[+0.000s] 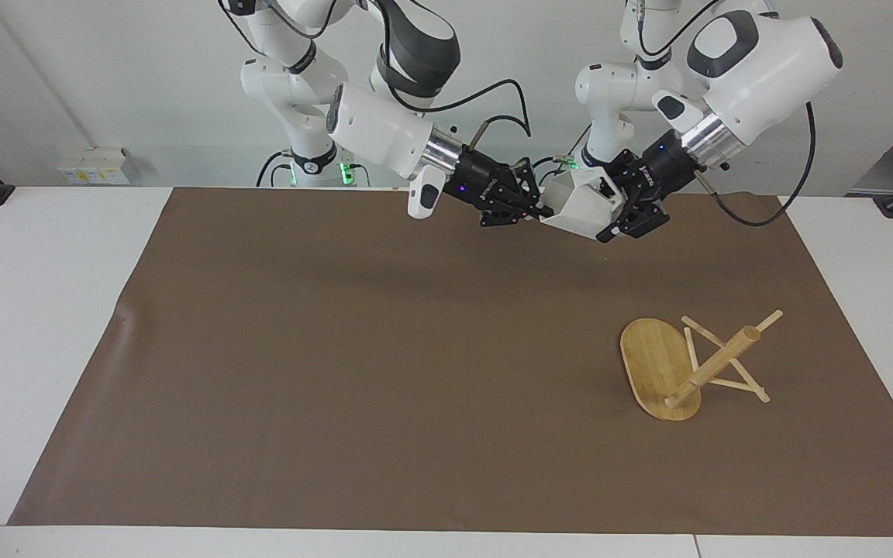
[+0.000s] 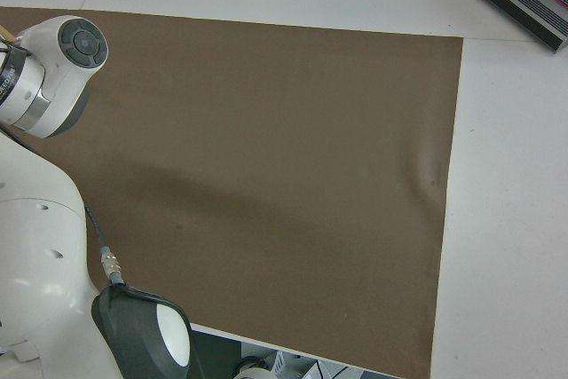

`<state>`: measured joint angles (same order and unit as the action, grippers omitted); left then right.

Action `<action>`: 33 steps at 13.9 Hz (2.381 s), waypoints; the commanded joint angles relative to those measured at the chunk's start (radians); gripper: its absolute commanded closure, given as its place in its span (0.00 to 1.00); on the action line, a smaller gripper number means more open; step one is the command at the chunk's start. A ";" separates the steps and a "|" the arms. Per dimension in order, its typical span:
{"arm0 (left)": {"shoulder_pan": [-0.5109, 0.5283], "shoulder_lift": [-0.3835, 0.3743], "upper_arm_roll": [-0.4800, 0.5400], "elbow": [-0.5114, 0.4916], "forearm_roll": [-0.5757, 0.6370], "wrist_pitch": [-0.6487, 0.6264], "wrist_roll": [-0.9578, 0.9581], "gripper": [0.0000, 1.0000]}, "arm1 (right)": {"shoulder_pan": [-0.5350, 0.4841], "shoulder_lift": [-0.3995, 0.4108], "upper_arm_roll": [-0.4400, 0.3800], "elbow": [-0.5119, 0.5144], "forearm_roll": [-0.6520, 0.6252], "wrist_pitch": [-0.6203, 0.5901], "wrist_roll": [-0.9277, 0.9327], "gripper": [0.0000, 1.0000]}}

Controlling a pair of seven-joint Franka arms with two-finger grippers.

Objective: Hang cup on rack
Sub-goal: 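Grasp the cup body with the left gripper near the right gripper, then lift the cup with the left gripper while the right gripper withdraws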

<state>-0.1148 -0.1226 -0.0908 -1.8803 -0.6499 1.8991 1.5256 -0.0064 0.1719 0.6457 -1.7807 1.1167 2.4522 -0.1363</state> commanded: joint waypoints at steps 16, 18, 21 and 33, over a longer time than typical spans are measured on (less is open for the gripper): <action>-0.022 -0.032 0.011 -0.039 -0.023 0.037 0.005 1.00 | -0.015 0.001 0.014 -0.013 -0.084 0.013 0.095 0.28; -0.019 -0.032 0.013 -0.040 -0.023 0.034 0.005 1.00 | -0.020 0.001 0.014 -0.014 -0.089 0.013 0.093 0.11; 0.007 -0.041 0.017 -0.051 -0.022 0.018 0.019 1.00 | -0.024 0.001 0.014 -0.019 -0.089 0.013 0.086 0.00; 0.018 -0.091 0.016 -0.218 0.156 0.299 -0.282 1.00 | -0.075 -0.023 -0.044 -0.052 -0.139 0.016 0.087 0.00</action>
<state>-0.0871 -0.1803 -0.0736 -2.0538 -0.5419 2.1257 1.3464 -0.0589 0.1741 0.6204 -1.8056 1.0275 2.4540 -0.0706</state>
